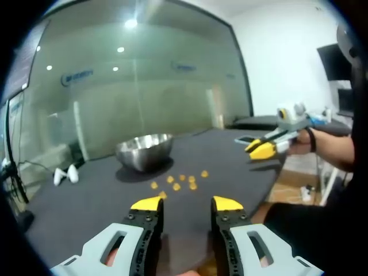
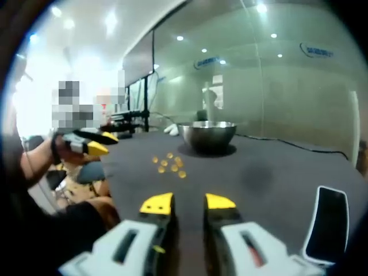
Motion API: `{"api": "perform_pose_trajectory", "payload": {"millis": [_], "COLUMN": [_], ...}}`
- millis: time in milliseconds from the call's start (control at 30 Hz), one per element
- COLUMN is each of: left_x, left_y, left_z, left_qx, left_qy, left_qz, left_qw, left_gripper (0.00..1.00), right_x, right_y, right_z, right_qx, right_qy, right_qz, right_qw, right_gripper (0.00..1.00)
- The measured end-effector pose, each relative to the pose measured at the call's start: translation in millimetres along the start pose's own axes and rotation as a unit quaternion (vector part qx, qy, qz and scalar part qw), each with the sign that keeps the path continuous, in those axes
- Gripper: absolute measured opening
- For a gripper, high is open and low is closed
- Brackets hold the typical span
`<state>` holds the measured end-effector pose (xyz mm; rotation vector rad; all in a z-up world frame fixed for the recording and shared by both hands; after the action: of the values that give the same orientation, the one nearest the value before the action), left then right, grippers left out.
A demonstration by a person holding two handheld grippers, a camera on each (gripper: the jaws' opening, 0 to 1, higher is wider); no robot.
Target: Pick up the QQ candy scattered on the table and place it into the stainless steel bowl on the table
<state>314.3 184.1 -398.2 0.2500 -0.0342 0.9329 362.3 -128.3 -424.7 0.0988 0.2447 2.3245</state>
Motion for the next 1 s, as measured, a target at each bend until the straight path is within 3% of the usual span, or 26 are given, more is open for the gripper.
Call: {"api": "perform_pose_trajectory", "payload": {"millis": [733,1000], "left_x": [1.3,1.3], "left_y": [0.7,-0.1], "left_z": [-3.0,-3.2], "left_qx": [0.001,0.001], "left_qy": [0.003,0.003], "left_qz": [0.001,0.000], "left_qw": [1.0000,1.0000], "left_gripper": [0.35,0.35], "right_x": [0.3,1.4], "right_y": [-3.9,-15.5], "right_z": [-3.4,-0.4], "right_qx": [0.007,0.014], "right_qy": [0.001,0.008], "right_qz": [0.003,0.012], "right_qw": [1.0000,0.9998], "right_gripper": [0.21,0.21]}}
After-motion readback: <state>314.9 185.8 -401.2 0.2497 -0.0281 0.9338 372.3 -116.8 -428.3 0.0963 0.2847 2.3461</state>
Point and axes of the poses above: the point that each gripper's makers call its tool centre point, and the gripper's own axes: y roughly backward along the fingers, x roughly to its left, z roughly out of its top, the point moved 9 cm from there along y, roughly backward along the fingers
